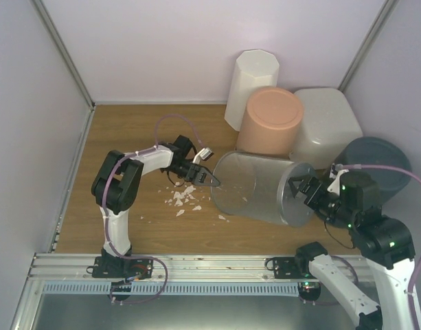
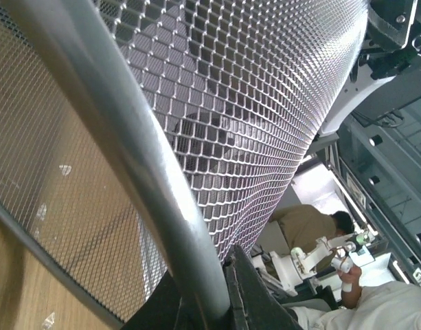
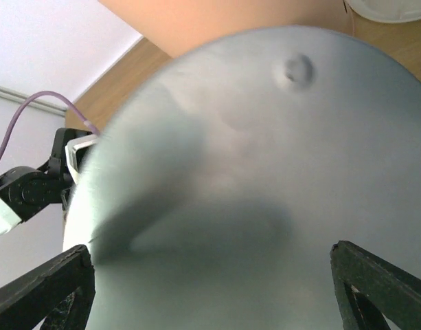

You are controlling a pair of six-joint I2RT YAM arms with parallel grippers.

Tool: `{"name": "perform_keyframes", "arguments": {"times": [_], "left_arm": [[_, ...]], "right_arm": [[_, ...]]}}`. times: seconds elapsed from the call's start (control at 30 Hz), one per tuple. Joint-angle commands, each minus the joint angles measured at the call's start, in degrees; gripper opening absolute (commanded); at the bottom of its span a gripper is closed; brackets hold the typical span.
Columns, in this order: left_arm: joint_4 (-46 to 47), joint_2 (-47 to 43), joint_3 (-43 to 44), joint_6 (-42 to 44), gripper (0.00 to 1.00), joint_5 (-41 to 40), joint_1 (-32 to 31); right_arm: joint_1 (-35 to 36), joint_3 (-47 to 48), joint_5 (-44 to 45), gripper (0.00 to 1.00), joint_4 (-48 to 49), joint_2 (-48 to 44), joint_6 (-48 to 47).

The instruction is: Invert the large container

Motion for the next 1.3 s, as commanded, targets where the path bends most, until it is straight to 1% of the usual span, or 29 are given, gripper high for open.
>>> {"name": "perform_keyframes", "arguments": {"times": [0.0, 0.1, 0.23, 0.3, 0.37, 0.43, 0.5, 0.63, 0.8, 0.9, 1.0, 1.1, 1.13, 1.2, 1.23, 1.27], "left_arm": [[-2.28, 4.06, -6.52, -7.0, 0.0, 16.88, -0.87], [-1.23, 3.31, -7.74, -7.81, 0.0, 16.95, -0.87], [2.21, 1.98, -10.92, -11.19, 0.0, 16.88, -0.87], [5.56, 1.06, -13.02, -14.62, 0.04, 16.88, -0.87], [5.96, 0.76, -13.6, -15.4, 0.07, 16.84, -0.89], [6.05, 0.52, -13.62, -15.74, 0.19, 16.82, -0.87], [6.24, 0.4, -13.85, -15.81, 0.26, 16.8, -0.87], [8.29, 1.27, -15.97, -18.15, 0.44, 16.81, -0.92], [9.0, 3.37, -16.33, -18.89, 0.62, 16.79, -0.88], [8.97, 3.79, -16.62, -18.91, 0.76, 16.48, -0.92], [9.22, 3.42, -17.04, -19.05, 0.89, 14.3, -0.87], [6.88, 3.17, -15.93, -17.62, 0.97, 10.33, -0.87], [4.42, 2.99, -14.79, -15.36, 0.99, 7.67, -0.87], [-4.32, 3.45, -10.27, -7.01, 0.99, 1.48, -0.94], [-8.26, 3.76, -8.24, -4.98, 0.99, -2.24, -1.08], [-10.01, 4.0, -6.94, -3.6, 0.99, -4.44, -1.06]], "right_arm": [[0.08, 0.66, 2.59, 0.93, -1.11, 0.76, 0.52], [0.13, 0.82, 2.61, 0.93, -0.94, 1.12, 0.49], [0.09, 1.15, 2.62, 0.93, -0.38, 1.07, 0.53], [0.13, 1.29, 2.56, 0.93, -0.26, 1.03, 0.5], [0.11, 1.3, 2.56, 0.93, -0.34, 1.03, 0.4], [0.11, 1.18, 2.41, 0.93, -0.18, 1.02, 0.35], [0.12, 1.24, 2.11, 0.93, -0.05, 1.08, 0.2], [0.12, 1.5, 2.03, 0.93, -0.42, 1.21, -0.19], [0.09, 1.48, 1.9, 0.93, -0.91, 0.89, -0.17], [0.04, 1.44, 2.34, 0.93, -1.63, 0.15, 0.18], [0.11, 1.13, 2.46, 0.93, -1.98, -0.44, 0.41], [0.06, 0.7, 2.48, 0.93, -2.1, -0.55, 0.39], [0.06, 0.5, 2.53, 0.93, -2.1, -0.65, 0.41], [0.09, 0.26, 2.57, 0.93, -2.11, -0.64, 0.39], [0.11, 0.17, 2.58, 0.93, -2.16, -0.66, 0.29], [0.14, 0.08, 2.64, 0.93, -2.2, -0.78, 0.3]]}}
